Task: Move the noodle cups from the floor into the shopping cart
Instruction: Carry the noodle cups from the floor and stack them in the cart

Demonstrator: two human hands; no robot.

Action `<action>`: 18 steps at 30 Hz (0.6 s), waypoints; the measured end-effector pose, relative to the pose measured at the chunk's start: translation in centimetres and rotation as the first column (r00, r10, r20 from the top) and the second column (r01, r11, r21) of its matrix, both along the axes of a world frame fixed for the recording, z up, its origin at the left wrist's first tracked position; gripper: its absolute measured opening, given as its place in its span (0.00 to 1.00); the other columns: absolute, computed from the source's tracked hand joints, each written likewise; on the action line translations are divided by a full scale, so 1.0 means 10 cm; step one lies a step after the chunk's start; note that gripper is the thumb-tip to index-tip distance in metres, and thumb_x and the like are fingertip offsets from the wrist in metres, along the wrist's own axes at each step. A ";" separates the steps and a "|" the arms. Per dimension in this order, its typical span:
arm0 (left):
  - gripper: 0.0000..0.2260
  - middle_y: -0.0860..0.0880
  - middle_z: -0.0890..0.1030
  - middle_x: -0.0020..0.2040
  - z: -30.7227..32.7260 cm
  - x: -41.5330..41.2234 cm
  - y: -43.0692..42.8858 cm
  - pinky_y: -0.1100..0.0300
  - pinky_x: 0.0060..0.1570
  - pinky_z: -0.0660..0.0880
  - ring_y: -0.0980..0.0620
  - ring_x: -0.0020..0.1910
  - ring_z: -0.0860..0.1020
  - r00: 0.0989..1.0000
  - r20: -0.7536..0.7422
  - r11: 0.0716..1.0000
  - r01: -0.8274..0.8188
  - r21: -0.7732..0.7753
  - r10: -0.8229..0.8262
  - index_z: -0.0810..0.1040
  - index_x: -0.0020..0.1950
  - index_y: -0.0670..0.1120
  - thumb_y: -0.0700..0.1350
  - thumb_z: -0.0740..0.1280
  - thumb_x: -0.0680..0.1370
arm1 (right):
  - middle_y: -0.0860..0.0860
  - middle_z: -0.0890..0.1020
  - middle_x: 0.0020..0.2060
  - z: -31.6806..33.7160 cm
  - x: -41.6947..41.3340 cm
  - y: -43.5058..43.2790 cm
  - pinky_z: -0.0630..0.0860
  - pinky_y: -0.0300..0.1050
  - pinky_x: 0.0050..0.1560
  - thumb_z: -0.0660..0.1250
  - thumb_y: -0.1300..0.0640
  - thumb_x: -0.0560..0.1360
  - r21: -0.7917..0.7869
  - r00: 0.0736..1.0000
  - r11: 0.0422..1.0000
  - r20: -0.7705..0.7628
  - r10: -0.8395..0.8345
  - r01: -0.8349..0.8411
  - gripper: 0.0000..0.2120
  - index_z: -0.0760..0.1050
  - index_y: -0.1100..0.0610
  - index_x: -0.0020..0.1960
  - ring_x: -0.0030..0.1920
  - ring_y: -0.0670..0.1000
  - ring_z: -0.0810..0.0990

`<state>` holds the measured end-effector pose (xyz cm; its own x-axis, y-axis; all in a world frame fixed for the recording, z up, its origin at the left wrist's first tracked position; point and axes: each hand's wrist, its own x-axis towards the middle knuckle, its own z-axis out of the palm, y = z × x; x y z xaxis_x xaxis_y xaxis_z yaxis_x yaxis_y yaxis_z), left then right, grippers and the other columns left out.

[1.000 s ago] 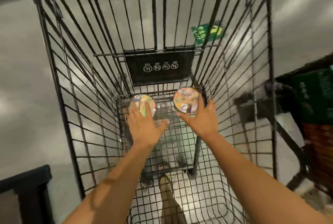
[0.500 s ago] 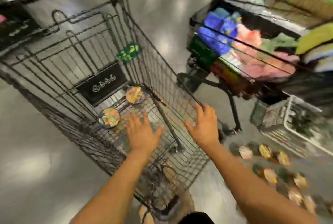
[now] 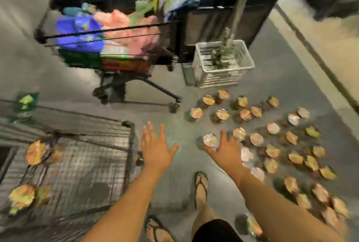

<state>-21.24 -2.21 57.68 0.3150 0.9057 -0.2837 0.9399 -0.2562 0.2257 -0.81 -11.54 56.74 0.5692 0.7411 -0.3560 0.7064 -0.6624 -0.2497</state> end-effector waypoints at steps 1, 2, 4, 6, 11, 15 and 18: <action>0.39 0.35 0.46 0.78 -0.05 0.21 -0.01 0.46 0.75 0.46 0.36 0.77 0.45 0.999 0.004 0.999 0.046 -0.007 -0.046 0.52 0.79 0.46 0.67 0.59 0.76 | 0.62 0.70 0.66 -0.04 0.18 -0.08 0.66 0.56 0.64 0.68 0.34 0.69 -0.020 0.999 0.999 0.000 -0.037 0.037 0.43 0.60 0.57 0.74 0.66 0.64 0.68; 0.39 0.34 0.47 0.78 -0.11 0.41 -0.03 0.45 0.74 0.46 0.36 0.77 0.46 0.996 -0.001 0.996 0.087 -0.019 -0.087 0.53 0.79 0.46 0.67 0.59 0.76 | 0.61 0.70 0.67 -0.09 0.36 -0.16 0.66 0.55 0.64 0.68 0.33 0.69 -0.048 0.998 0.996 -0.002 -0.069 0.068 0.43 0.60 0.56 0.75 0.66 0.63 0.68; 0.40 0.35 0.48 0.78 -0.24 0.80 -0.05 0.45 0.74 0.47 0.36 0.77 0.47 0.987 -0.028 0.986 0.157 -0.057 -0.158 0.53 0.79 0.46 0.67 0.60 0.75 | 0.60 0.68 0.68 -0.19 0.71 -0.27 0.64 0.55 0.65 0.67 0.32 0.69 -0.139 0.994 0.985 -0.005 -0.107 0.105 0.44 0.58 0.55 0.75 0.68 0.62 0.66; 0.41 0.35 0.48 0.78 -0.39 1.13 -0.06 0.45 0.74 0.47 0.36 0.77 0.47 0.974 -0.065 0.973 0.209 -0.099 -0.216 0.53 0.80 0.47 0.69 0.59 0.75 | 0.60 0.66 0.69 -0.32 1.05 -0.36 0.63 0.55 0.66 0.66 0.31 0.69 -0.211 0.993 0.971 -0.010 -0.115 0.110 0.45 0.56 0.54 0.76 0.69 0.62 0.64; 0.43 0.38 0.42 0.79 -0.82 1.83 -0.04 0.46 0.75 0.44 0.38 0.78 0.42 0.912 -0.159 0.915 0.341 -0.215 -0.378 0.46 0.80 0.49 0.72 0.55 0.74 | 0.59 0.63 0.72 -0.61 1.73 -0.48 0.63 0.55 0.67 0.64 0.28 0.68 -0.299 0.991 0.947 -0.030 -0.133 0.118 0.48 0.52 0.53 0.77 0.71 0.61 0.62; 0.45 0.38 0.41 0.79 -1.20 2.23 0.00 0.46 0.75 0.46 0.39 0.78 0.43 0.886 -0.145 0.877 0.391 -0.280 -0.441 0.44 0.80 0.50 0.73 0.57 0.72 | 0.61 0.63 0.71 -1.02 2.04 -0.54 0.61 0.56 0.69 0.64 0.27 0.67 -0.352 0.980 0.922 -0.054 -0.193 0.162 0.50 0.50 0.53 0.77 0.71 0.62 0.62; 0.46 0.39 0.41 0.79 -1.69 2.46 0.06 0.45 0.75 0.47 0.39 0.78 0.43 0.845 -0.164 0.836 0.440 -0.328 -0.510 0.42 0.80 0.51 0.73 0.58 0.72 | 0.61 0.59 0.74 -1.53 2.21 -0.58 0.56 0.58 0.72 0.64 0.27 0.67 -0.382 0.957 0.898 -0.100 -0.274 0.217 0.52 0.46 0.52 0.78 0.74 0.63 0.57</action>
<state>3.41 -1.60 40.78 0.5785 0.5383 -0.6128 0.7498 -0.6468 0.1397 21.28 -17.34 41.43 0.6361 0.3878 -0.6671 0.4835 -0.8741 -0.0471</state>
